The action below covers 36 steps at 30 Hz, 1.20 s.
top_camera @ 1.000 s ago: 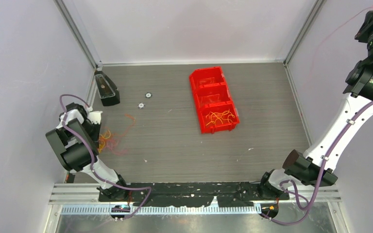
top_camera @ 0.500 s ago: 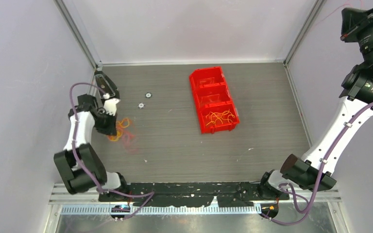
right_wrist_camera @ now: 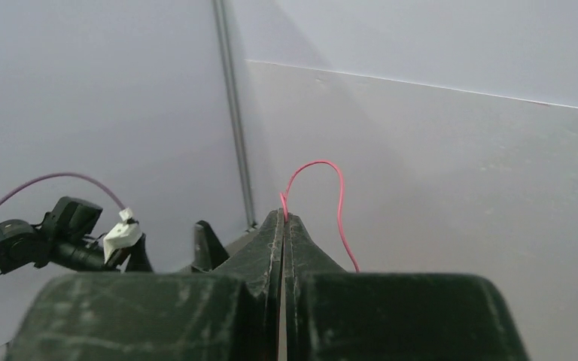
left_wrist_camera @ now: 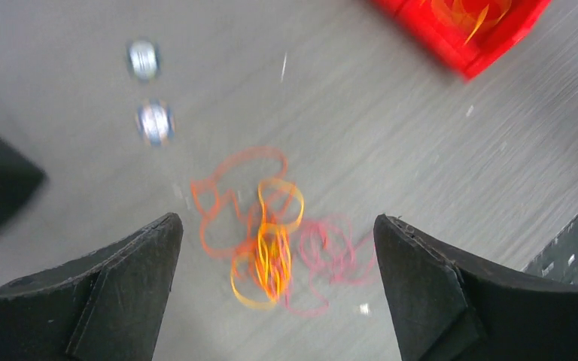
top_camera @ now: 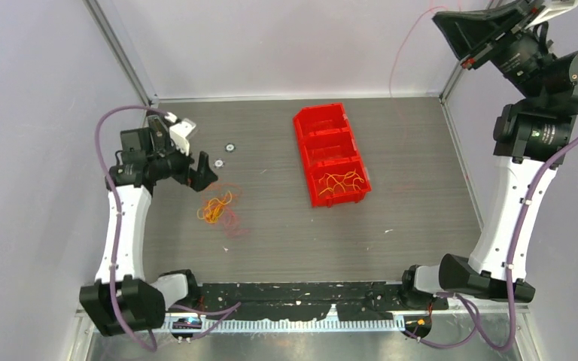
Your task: Untangle the cables
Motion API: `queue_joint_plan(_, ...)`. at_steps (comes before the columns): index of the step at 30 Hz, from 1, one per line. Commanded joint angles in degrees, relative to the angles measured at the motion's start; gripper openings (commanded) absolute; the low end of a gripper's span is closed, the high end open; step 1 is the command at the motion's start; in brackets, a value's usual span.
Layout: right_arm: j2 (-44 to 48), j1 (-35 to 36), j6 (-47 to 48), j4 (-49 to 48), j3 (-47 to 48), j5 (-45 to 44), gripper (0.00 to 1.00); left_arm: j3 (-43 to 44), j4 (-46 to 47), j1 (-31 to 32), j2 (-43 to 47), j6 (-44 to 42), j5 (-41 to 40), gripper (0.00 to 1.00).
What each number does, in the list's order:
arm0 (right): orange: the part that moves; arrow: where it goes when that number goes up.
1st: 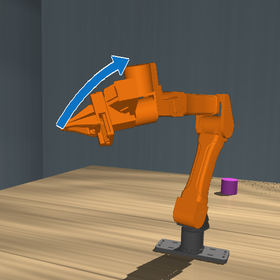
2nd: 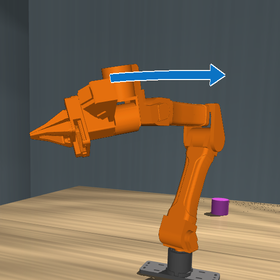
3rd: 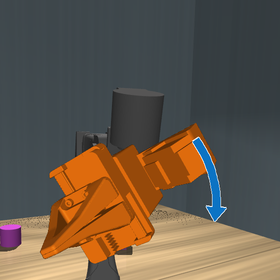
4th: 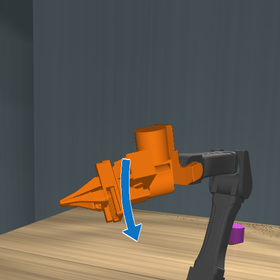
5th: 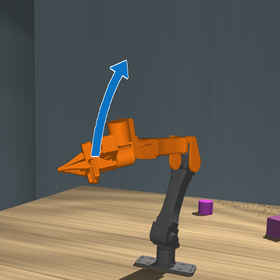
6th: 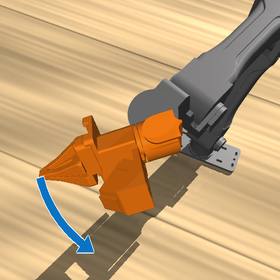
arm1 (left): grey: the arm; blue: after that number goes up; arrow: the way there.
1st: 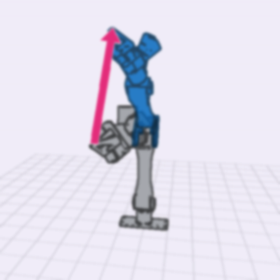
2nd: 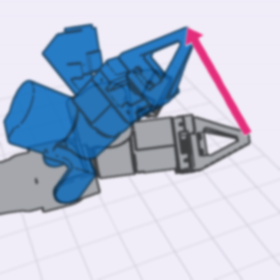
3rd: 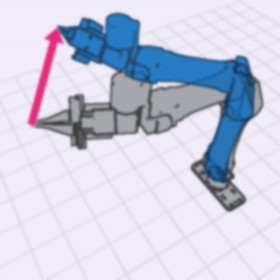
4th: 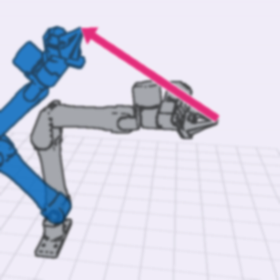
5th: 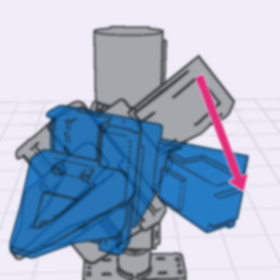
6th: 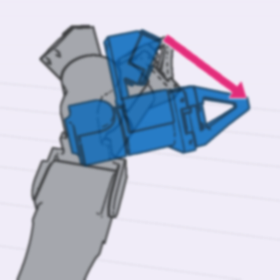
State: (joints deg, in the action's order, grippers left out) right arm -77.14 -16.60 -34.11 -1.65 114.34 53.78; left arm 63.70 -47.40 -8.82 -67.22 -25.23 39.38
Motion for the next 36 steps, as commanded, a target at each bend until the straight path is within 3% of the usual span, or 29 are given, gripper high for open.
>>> queue_joint_plan(1,0.12,6.49,-3.95,-2.78,3.50,0.22,0.05,4.54,18.51,4.60,7.34,10.50,15.92,1.00)
queue_joint_plan(4,-0.92,10.97,-6.16,-3.20,4.70,-0.82,0.05,4.55,32.27,14.28,8.70,18.88,14.73,1.00)
queue_joint_plan(8,-1.37,15.43,-8.33,-3.64,4.61,-2.84,0.05,7.91,40.48,28.30,5.16,24.68,8.28,0.99)
queue_joint_plan(14,-2.51,21.50,-8.67,-2.22,4.43,-4.74,0.06,15.22,44.16,44.61,-2.95,16.45,1.04,1.00)
queue_joint_plan(19,-2.96,24.20,-8.21,-1.75,3.41,-5.60,0.06,25.90,43.41,50.28,-13.63,16.21,-0.68,1.00)
queue_joint_plan(22,-3.18,24.54,-8.16,-1.66,3.35,-6.33,0.05,30.32,39.85,52.28,-17.97,17.68,0.43,0.93)
queue_joint_plan(28,-4.22,24.55,-8.20,-1.75,4.50,-7.72,0.05,19.96,44.47,54.06,-17.64,23.36,-0.16,0.84)
queue_joint_plan(31,-4.18,24.55,-6.86,-0.86,5.53,-8.72,0.05,16.05,44.71,54.08,-16.68,24.86,0.25,0.66)
queue_joint_plan(34,-3.31,23.80,-3.18,1.16,4.96,-10.02,0.05,12.11,46.72,54.08,-13.64,24.88,0.30,0.40)
queue_joint_plan(35,-3.03,23.12,-2.73,1.23,4.33,-10.14,0.06,11.77,46.85,54.08,-13.03,25.67,0.61,0.29)
queue_joint_plan(36,-2.38,22.63,-2.19,1.28,2.77,-10.12,0.05,11.95,46.53,54.13,-12.65,26.74,1.20,0.07)
